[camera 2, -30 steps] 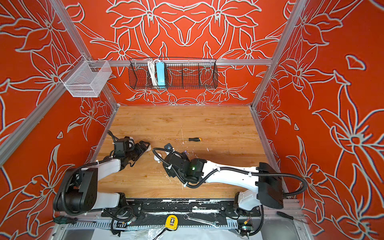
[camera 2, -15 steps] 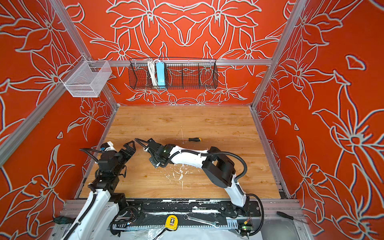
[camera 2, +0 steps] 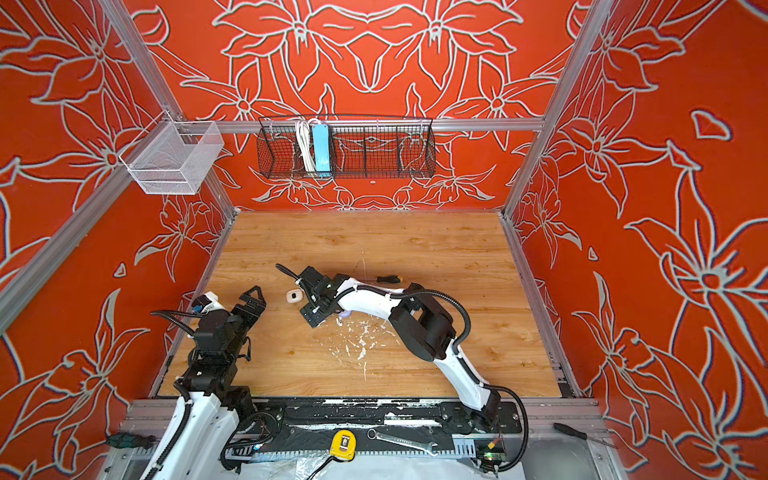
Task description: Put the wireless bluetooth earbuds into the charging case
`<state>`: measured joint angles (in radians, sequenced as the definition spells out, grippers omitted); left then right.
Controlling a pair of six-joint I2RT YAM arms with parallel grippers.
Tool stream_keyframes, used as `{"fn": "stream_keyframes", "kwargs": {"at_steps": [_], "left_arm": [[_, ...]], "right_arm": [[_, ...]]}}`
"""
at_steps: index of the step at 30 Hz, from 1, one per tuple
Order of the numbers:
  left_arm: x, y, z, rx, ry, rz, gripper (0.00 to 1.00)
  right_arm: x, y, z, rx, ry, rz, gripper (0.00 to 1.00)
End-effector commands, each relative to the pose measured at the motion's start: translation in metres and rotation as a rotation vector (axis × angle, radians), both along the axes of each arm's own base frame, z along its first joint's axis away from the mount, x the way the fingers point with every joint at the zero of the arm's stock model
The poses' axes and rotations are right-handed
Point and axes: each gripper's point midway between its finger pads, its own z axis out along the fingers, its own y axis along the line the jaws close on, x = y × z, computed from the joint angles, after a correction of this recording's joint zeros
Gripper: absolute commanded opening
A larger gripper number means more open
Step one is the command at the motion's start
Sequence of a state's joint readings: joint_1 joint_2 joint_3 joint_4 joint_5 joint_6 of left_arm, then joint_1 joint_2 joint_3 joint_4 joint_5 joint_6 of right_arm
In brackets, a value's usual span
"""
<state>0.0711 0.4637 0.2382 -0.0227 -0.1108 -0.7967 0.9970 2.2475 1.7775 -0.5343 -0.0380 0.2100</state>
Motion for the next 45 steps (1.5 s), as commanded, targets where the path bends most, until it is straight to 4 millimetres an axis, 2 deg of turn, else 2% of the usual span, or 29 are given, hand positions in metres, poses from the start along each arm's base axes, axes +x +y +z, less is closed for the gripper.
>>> {"fn": "stream_keyframes", "kwargs": {"at_steps": [1,9,19,34,40,43,45], "left_arm": [[0.000,0.003,-0.006,-0.013,0.015,0.021,0.98],[0.002,0.002,-0.008,-0.022,0.026,0.014,0.98],[0.004,0.000,-0.011,-0.030,0.038,0.006,0.98],[0.005,-0.001,-0.011,-0.036,0.039,0.004,0.98],[0.005,-0.001,-0.012,-0.037,0.041,0.002,0.98],[0.006,-0.003,-0.011,-0.040,0.039,-0.013,0.98],[0.009,-0.010,-0.010,-0.038,0.034,-0.053,0.99]], "right_arm": [[-0.008,0.001,-0.011,-0.038,0.039,0.040,0.79],[-0.012,-0.003,-0.018,-0.064,0.039,0.050,0.67],[-0.015,-0.004,-0.028,-0.117,0.018,0.068,0.65],[-0.002,-0.009,-0.036,-0.186,-0.027,0.039,0.53],[-0.005,-0.012,-0.032,-0.177,-0.024,0.031,0.45],[-0.005,-0.012,-0.024,-0.165,-0.052,0.026,0.41],[-0.003,-0.013,-0.012,-0.138,-0.090,0.017,0.37]]}}
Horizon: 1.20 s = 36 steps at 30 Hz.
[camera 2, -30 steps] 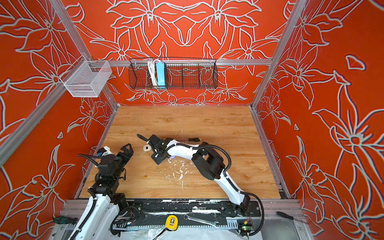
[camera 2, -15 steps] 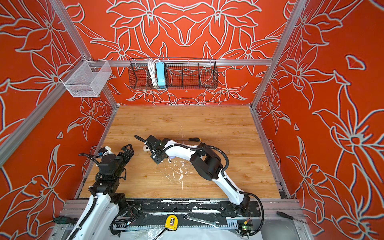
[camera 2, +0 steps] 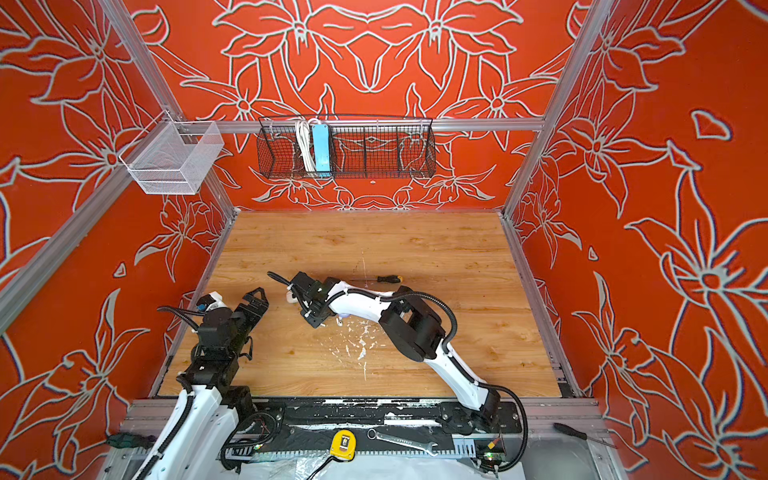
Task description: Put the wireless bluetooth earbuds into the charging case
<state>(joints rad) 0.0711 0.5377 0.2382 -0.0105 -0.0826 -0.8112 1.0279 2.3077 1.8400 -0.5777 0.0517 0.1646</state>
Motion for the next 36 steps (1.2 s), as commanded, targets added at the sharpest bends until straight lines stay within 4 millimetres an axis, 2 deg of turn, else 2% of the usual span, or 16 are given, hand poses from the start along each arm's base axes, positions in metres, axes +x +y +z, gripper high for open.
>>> {"fn": "stream_keyframes", "kwargs": {"at_steps": [1,6,10,15,18,20,23,24,28,29,31,32,34,35,36], "left_arm": [[0.006,-0.008,0.007,-0.011,-0.028,-0.050,0.99],[0.017,-0.027,0.014,-0.012,-0.037,-0.174,0.96],[0.028,-0.048,0.020,-0.033,-0.064,-0.301,0.95],[0.039,-0.085,0.042,-0.073,-0.164,-0.526,0.92],[0.040,-0.106,0.056,-0.104,-0.222,-0.653,0.89],[0.036,-0.118,0.066,-0.101,-0.271,-0.726,0.89],[0.027,-0.137,0.079,-0.066,-0.332,-0.817,0.91],[0.023,-0.144,0.084,-0.045,-0.355,-0.849,0.92],[0.001,-0.178,0.101,0.054,-0.441,-0.998,0.93],[-0.006,-0.185,0.105,0.068,-0.467,-1.032,0.93],[-0.015,-0.193,0.111,0.088,-0.506,-1.076,0.93],[-0.019,-0.197,0.113,0.094,-0.523,-1.093,0.94],[-0.027,-0.203,0.118,0.099,-0.552,-1.132,0.94],[-0.032,-0.208,0.121,0.104,-0.566,-1.157,0.94],[-0.036,-0.212,0.123,0.113,-0.578,-1.181,0.94]], "right_arm": [[-0.002,-0.016,0.009,-0.028,-0.047,-0.018,0.36],[0.007,-0.024,0.060,0.058,-0.176,-0.047,0.33],[0.013,-0.041,0.104,0.105,-0.285,-0.094,0.29],[0.005,-0.074,0.156,0.176,-0.401,-0.138,0.26],[-0.006,-0.099,0.182,0.209,-0.491,-0.156,0.22],[-0.018,-0.110,0.199,0.272,-0.562,-0.110,0.21],[-0.039,-0.120,0.208,0.312,-0.645,0.029,0.15],[-0.040,-0.128,0.211,0.297,-0.682,0.028,0.15],[-0.033,-0.179,0.220,0.171,-0.824,-0.078,0.00],[-0.033,-0.191,0.223,0.149,-0.863,-0.096,0.00],[-0.041,-0.204,0.227,0.163,-0.923,-0.064,0.00],[-0.049,-0.204,0.230,0.224,-0.934,-0.034,0.00],[-0.083,-0.185,0.228,0.360,-0.924,0.208,0.00],[-0.097,-0.180,0.227,0.419,-0.937,0.297,0.01],[-0.104,-0.183,0.229,0.462,-0.963,0.310,0.06]]}}
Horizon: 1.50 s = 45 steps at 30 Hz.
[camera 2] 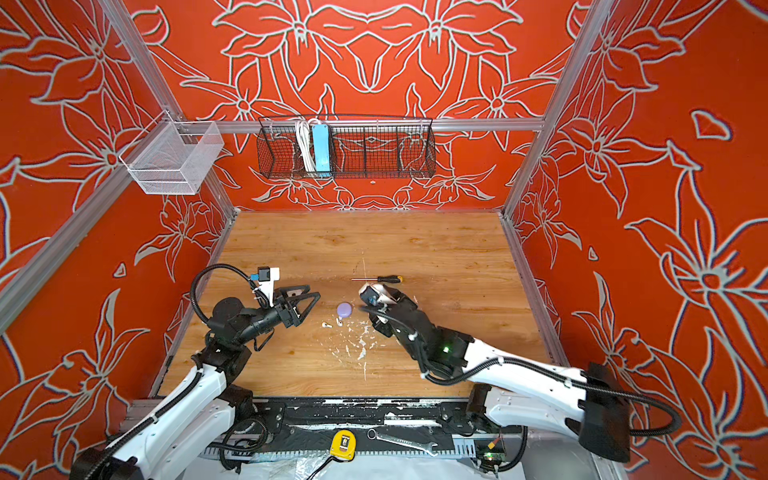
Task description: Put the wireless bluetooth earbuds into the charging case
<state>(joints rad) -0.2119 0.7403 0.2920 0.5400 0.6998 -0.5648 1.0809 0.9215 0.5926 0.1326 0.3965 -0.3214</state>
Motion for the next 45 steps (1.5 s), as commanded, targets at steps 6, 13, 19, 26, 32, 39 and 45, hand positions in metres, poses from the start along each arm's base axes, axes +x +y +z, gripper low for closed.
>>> {"fn": "stream_keyframes", "kwargs": {"at_steps": [6,13,19,26,32,39,45], "left_arm": [[-0.037,-0.044,0.032,0.056,-0.179,-0.229,0.94],[-0.049,-0.075,0.027,0.149,-0.181,-0.274,0.86],[-0.044,-0.095,0.014,0.218,-0.151,-0.251,0.72],[-0.034,-0.121,-0.012,0.320,-0.065,-0.276,0.60],[-0.034,-0.128,-0.018,0.331,-0.051,-0.295,0.57],[-0.036,-0.128,-0.016,0.331,-0.057,-0.299,0.47],[-0.048,-0.139,-0.012,0.296,-0.059,-0.406,0.49]], "right_arm": [[-0.044,0.005,0.034,0.149,-0.187,0.266,0.11],[-0.041,0.013,0.034,0.166,-0.150,0.268,0.11],[-0.033,0.019,0.029,0.153,-0.132,0.240,0.08],[-0.030,0.018,0.027,0.158,-0.127,0.220,0.08],[-0.027,0.025,0.019,0.135,-0.110,0.222,0.08],[-0.028,0.022,0.022,0.155,-0.123,0.218,0.08],[-0.029,0.020,0.025,0.166,-0.130,0.215,0.08]]}}
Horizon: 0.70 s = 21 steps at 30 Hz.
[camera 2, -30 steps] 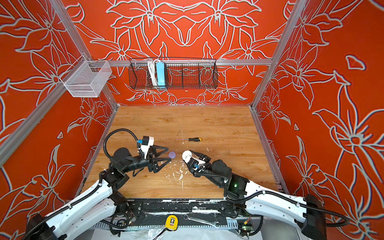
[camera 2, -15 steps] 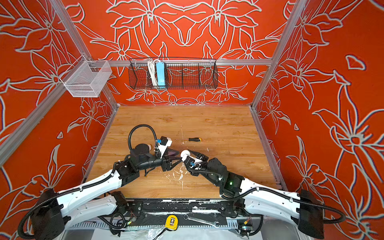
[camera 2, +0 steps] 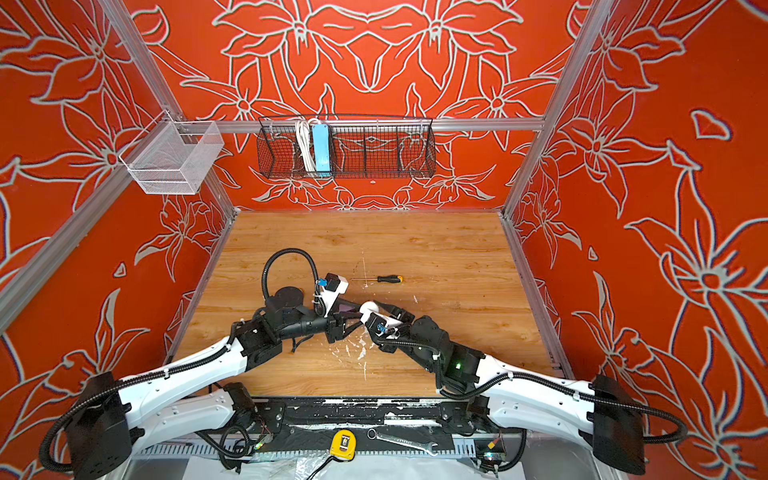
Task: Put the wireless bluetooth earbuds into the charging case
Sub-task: 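Close the left gripper on the white round case held by the right gripper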
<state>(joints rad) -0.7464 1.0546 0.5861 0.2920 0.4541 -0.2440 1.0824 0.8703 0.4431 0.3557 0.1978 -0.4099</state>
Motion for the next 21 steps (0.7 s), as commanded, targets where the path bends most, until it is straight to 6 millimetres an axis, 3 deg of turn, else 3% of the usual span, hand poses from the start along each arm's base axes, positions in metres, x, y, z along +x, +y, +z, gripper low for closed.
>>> {"fn": "stream_keyframes", "kwargs": {"at_steps": [1,21], "left_arm": [[-0.011,-0.011,0.001,-0.006,0.021,-0.092,0.49],[-0.016,-0.013,0.003,-0.010,0.024,-0.127,0.43]], "right_arm": [[-0.002,0.002,0.032,0.104,-0.039,0.008,0.08],[-0.001,-0.009,0.039,0.124,-0.069,-0.031,0.08]]}}
